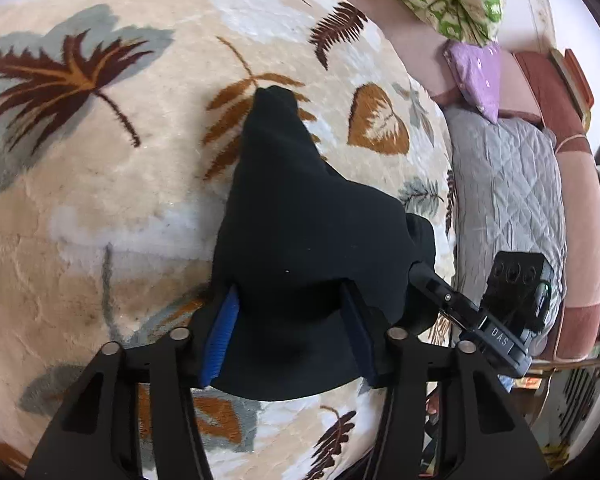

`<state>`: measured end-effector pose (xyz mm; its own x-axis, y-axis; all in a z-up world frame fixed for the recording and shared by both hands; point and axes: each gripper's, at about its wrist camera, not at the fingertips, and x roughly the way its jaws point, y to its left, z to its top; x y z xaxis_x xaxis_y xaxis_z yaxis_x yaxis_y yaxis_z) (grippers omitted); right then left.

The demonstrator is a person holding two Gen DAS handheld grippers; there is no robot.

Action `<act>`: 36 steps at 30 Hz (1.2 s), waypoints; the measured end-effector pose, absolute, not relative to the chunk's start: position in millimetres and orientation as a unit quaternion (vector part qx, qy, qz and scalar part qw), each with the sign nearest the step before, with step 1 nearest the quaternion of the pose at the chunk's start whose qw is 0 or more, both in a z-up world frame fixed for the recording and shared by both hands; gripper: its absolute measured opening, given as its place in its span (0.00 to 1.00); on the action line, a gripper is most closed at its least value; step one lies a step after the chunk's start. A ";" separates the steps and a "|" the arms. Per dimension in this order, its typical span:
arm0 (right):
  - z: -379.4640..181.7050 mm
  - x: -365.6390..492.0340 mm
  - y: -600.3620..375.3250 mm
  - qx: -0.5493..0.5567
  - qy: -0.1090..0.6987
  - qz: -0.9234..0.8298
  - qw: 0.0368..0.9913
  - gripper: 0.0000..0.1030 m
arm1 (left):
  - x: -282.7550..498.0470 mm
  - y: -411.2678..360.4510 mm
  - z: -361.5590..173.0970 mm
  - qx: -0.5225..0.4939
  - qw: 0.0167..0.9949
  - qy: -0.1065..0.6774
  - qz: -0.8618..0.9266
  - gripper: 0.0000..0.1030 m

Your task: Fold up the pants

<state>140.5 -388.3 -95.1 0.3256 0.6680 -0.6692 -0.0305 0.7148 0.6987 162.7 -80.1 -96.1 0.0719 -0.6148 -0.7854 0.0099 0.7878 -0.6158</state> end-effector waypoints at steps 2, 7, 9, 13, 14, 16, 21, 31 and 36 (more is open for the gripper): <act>-91.3 138.9 -387.2 0.288 0.529 0.230 0.765 0.21 | 160.6 -79.6 -94.4 -0.238 0.694 0.642 -0.222 0.41; -70.9 134.2 -389.0 0.279 0.502 0.232 0.785 0.18 | 154.3 -89.4 -83.7 -0.232 0.702 0.638 -0.215 0.40; -61.5 133.9 -393.2 0.278 0.495 0.231 0.790 0.18 | 151.4 -98.9 -76.1 -0.224 0.708 0.635 -0.215 0.40; -47.5 134.8 -407.2 0.275 0.485 0.224 0.799 0.18 | 150.3 -116.6 -70.6 -0.181 0.724 0.640 -0.182 0.34; -48.4 135.5 -410.5 0.271 0.488 0.217 0.800 0.18 | 150.3 -122.1 -72.6 -0.169 0.723 0.647 -0.171 0.34; -57.2 137.2 -414.6 0.272 0.499 0.207 0.796 0.18 | 149.1 -130.3 -74.6 -0.143 0.729 0.652 -0.154 0.34; -86.3 137.1 -419.5 0.285 0.508 0.198 0.789 0.23 | 150.9 -137.6 -80.1 -0.093 0.741 0.653 -0.126 0.34; -88.4 130.4 -423.0 0.261 0.498 0.180 0.807 0.48 | 148.5 -121.5 -71.6 -0.116 0.743 0.643 -0.148 0.34; -43.6 110.0 -420.7 0.200 0.458 0.170 0.849 0.50 | 140.0 -112.1 -54.6 -0.118 0.757 0.623 -0.155 0.34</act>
